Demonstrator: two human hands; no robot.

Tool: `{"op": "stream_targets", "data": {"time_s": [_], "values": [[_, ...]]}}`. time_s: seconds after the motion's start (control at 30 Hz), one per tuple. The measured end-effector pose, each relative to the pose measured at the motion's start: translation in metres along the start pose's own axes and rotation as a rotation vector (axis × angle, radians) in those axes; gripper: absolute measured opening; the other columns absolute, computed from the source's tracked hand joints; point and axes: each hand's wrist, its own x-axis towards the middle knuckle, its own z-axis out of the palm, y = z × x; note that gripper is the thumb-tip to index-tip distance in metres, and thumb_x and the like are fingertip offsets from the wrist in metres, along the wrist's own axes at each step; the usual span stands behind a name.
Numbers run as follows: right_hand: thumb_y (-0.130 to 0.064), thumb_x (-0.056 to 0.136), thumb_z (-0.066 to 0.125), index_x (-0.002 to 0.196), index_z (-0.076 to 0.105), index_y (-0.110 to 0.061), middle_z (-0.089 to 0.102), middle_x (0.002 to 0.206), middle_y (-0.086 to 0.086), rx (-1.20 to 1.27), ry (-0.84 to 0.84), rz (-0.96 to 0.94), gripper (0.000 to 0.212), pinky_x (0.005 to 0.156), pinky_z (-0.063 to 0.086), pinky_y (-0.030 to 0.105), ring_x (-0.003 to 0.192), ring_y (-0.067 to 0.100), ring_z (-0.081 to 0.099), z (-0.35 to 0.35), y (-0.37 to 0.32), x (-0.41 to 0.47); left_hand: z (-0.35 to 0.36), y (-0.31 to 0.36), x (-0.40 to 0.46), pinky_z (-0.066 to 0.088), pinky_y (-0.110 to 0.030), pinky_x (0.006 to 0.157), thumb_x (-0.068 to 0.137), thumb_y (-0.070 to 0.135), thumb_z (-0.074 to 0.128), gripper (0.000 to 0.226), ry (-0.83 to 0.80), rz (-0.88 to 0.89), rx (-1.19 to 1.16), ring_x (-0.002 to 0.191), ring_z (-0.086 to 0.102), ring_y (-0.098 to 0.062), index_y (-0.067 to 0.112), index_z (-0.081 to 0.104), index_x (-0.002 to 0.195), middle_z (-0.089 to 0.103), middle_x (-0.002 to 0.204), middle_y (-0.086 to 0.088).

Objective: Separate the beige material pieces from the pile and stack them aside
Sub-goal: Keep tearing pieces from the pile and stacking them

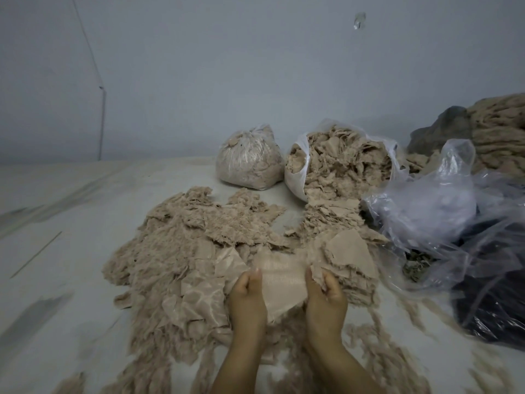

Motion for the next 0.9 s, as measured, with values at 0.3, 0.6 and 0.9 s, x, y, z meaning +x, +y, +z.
{"op": "stream_targets", "data": {"time_s": [0.3,0.6,0.9], "values": [[-0.023,0.09,0.064,0.068,0.048,-0.013,0.042,0.051,-0.001,-0.247,-0.065,-0.101,0.029,0.045,0.032,0.023,0.045,0.012,0.038,0.0,-0.046,0.053,-0.02,-0.002,0.009,0.043,-0.021,0.05,0.095,0.019,0.053,0.032,0.167,-0.026,0.04,0.052,0.055,-0.007,0.017,0.061,0.064,0.058,0.059,0.003],[-0.025,0.091,0.058,0.114,0.053,-0.012,0.055,0.116,0.01,-0.825,0.059,-0.268,0.026,0.079,0.048,0.032,0.094,0.027,0.057,-0.021,-0.074,0.104,-0.061,-0.016,0.019,0.036,0.001,0.076,0.073,0.032,0.08,0.041,-0.603,0.141,0.681,0.091,0.055,0.0,0.024,0.066,0.111,0.059,0.102,0.015],[-0.039,0.091,0.056,0.086,0.058,-0.024,0.05,0.083,-0.007,-1.202,-0.912,-0.253,0.016,0.065,0.034,0.021,0.082,0.011,0.051,-0.034,0.016,-0.01,-0.079,-0.016,0.018,0.04,-0.012,0.087,0.089,0.014,0.063,0.018,-0.715,0.368,0.72,0.098,0.057,0.004,0.015,0.072,0.104,0.064,0.104,0.011]]}}
